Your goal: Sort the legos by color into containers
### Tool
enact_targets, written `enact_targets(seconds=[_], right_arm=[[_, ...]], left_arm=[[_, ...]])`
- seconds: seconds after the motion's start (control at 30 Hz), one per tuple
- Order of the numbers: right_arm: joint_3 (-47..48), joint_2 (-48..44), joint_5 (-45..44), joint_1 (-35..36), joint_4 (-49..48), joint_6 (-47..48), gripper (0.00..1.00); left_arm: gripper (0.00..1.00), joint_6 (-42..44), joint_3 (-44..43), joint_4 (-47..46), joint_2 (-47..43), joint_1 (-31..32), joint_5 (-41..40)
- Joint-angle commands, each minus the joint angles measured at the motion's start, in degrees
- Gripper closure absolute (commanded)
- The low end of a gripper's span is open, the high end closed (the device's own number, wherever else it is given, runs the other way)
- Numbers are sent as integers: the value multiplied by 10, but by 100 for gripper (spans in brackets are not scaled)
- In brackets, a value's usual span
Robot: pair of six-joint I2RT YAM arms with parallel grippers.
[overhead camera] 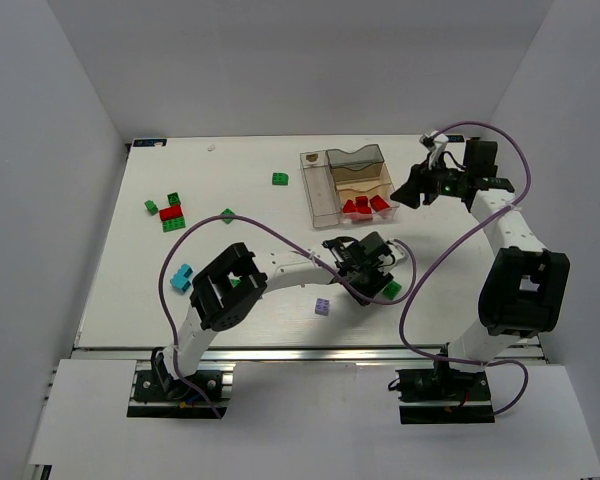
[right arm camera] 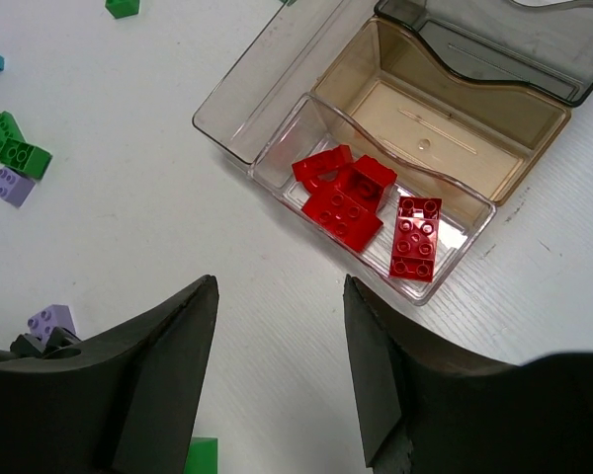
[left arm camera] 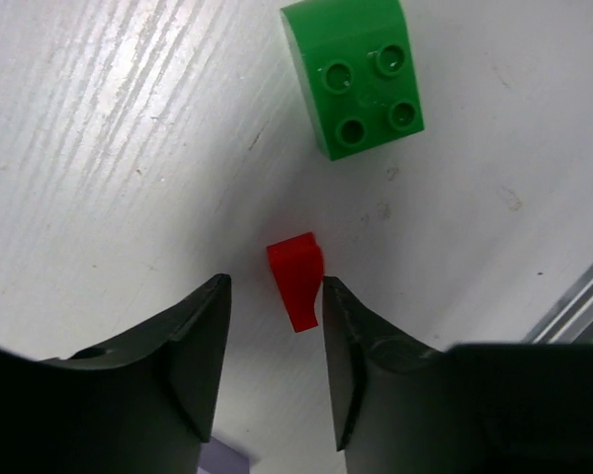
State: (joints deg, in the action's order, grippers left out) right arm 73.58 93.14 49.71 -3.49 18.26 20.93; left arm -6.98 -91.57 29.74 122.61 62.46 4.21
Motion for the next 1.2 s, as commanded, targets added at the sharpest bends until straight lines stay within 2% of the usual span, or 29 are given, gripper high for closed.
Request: enact_targets(seconds=[0.0, 0.07, 0.1, 0.23, 0.4, 0.53, 0.63, 0.77, 1.0, 1.17], right_arm=[[2, -24, 19, -11, 0, -6, 40], [2, -24, 21, -13, 3, -5, 40], [2, -25, 23, -14, 4, -4, 40], [-1, -27, 25, -19, 10, 3, 41], [-8, -34, 21, -23, 13, 4, 41], [-13, -46, -19, -28, 13, -1, 41], [-33, -58, -41, -36, -16, -24, 42], [-64, -70, -40, -41, -45, -43, 46], [-108, -89, -21, -40, -52, -34, 56], [-135, -104, -15, -39, -52, -20, 57]], left_arm=[[49, 0, -21, 8, 6, 7, -33], [56, 0, -23, 9, 6, 7, -56], [65, -1, -26, 11, 6, 7, -59], [83, 0, -29, 15, 2, 13, -68], [92, -4, -33, 21, -17, 13, -77], [99, -29, -37, 13, -70, -33, -115], [100, -21, -61, 15, -101, -65, -121], [100, -4, -137, 30, -82, -128, -105], [100, -5, -243, -14, 0, -182, -68], [100, -10, -351, -39, 83, -192, -61]])
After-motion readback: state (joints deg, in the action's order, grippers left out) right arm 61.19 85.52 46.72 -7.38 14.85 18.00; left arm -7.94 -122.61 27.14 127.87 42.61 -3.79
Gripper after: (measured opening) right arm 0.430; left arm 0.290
